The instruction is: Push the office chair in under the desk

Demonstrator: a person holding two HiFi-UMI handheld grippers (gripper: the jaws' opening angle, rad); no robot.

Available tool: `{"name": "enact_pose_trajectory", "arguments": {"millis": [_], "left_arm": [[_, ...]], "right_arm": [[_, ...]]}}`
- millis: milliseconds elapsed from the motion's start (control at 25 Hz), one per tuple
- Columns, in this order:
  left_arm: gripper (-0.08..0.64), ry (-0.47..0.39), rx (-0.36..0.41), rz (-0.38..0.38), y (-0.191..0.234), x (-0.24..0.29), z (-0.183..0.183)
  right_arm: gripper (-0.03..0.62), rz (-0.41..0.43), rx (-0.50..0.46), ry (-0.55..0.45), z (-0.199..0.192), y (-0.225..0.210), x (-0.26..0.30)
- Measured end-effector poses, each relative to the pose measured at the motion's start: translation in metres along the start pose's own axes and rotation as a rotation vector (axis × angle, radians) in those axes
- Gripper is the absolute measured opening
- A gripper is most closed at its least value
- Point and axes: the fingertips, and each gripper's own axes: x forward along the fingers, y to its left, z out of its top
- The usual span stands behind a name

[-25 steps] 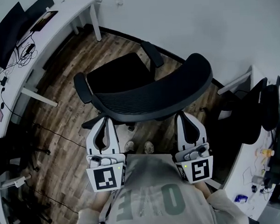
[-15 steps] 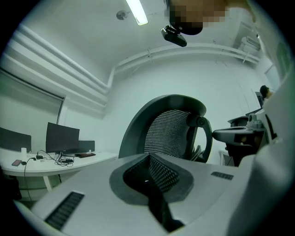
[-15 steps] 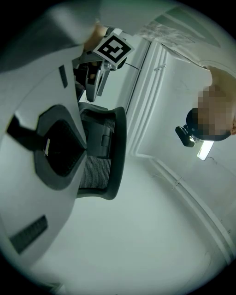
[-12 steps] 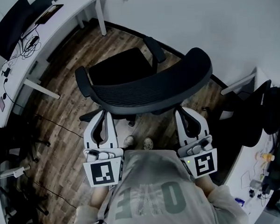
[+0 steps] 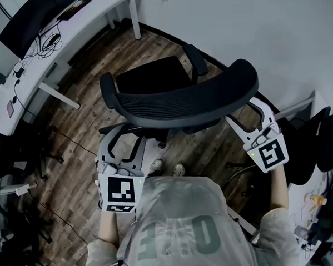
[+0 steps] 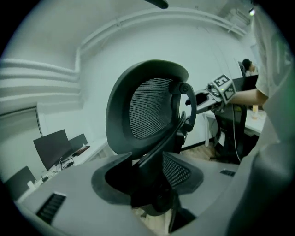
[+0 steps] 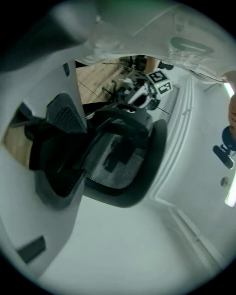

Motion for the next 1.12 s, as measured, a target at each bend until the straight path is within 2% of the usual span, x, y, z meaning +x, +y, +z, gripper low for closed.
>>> {"name": "enact_pose_trajectory", "arguments": {"millis": [120,280,480,600,680,760,840,880,1120], "left_arm": [[0.204,0.128,0.117,-0.010,0.007,0.002,-0.011],[0.206,0.271,0.313,-0.044,0.017,0.006,-0.021],[0.204,0.441,0.572,-0.120,0.014,0.014,-0.032],[0.204,0.493,0.687,-0.155,0.009,0.022,-0.036],[0.177,0.519,0.755,-0.152,0.010,0.025,-0.036],[0.155,0.549,0.792,-0.152,0.013,0.026,-0.038],[0.152,0.580,0.787,-0.158,0.013,0.026,-0.039],[0.150,0.595,0.782,-0.159,0.013,0.026,-0.039],[0.144,0.663,0.776,-0.157,0.015,0.029,-0.043]], "right_arm": [[0.230,0.140,-0.141,0.162,-0.029,-0.013,0.017],[0.230,0.256,-0.286,0.311,-0.060,-0.021,0.027],[0.230,0.352,-0.448,0.426,-0.076,-0.023,0.031],[0.230,0.386,-0.557,0.499,-0.085,-0.028,0.035],[0.230,0.406,-0.625,0.534,-0.089,-0.029,0.037],[0.229,0.411,-0.690,0.557,-0.095,-0.031,0.041],[0.216,0.389,-0.772,0.566,-0.102,-0.036,0.047],[0.163,0.376,-0.801,0.565,-0.104,-0.038,0.050],[0.158,0.390,-0.804,0.532,-0.104,-0.040,0.055]]}}
